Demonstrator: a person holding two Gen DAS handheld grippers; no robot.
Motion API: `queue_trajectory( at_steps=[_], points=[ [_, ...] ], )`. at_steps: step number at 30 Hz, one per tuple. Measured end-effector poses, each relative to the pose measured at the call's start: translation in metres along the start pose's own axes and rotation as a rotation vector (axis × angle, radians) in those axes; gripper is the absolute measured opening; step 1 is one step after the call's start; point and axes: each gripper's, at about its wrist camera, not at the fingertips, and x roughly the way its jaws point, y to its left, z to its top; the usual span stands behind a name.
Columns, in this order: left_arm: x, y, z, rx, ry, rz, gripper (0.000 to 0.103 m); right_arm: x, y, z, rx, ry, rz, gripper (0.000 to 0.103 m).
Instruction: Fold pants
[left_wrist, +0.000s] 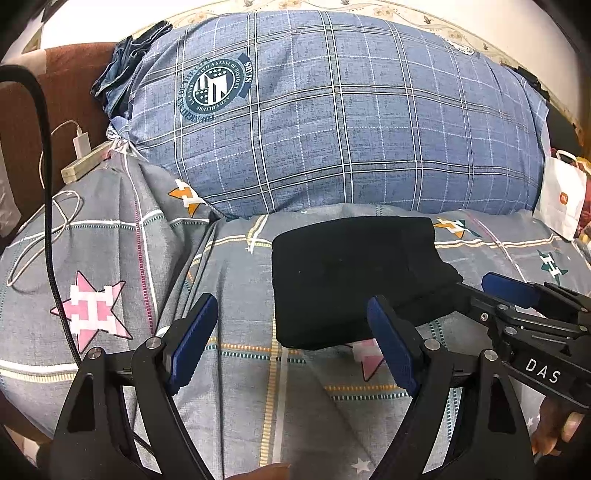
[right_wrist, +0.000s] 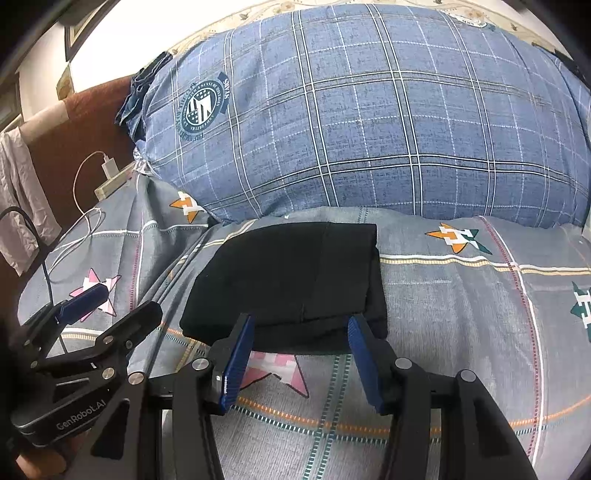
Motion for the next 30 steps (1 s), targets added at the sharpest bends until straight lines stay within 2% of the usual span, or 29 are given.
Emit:
queue_trajectory(
  at_steps=[30],
  points=[
    [0.0052, 0.0019, -0.0021, -0.015, 0.016, 0.008, 0.083, 0.0052, -0.0007, -0.0035, 0.001, 0.013, 0.010, 0.051]
  ],
)
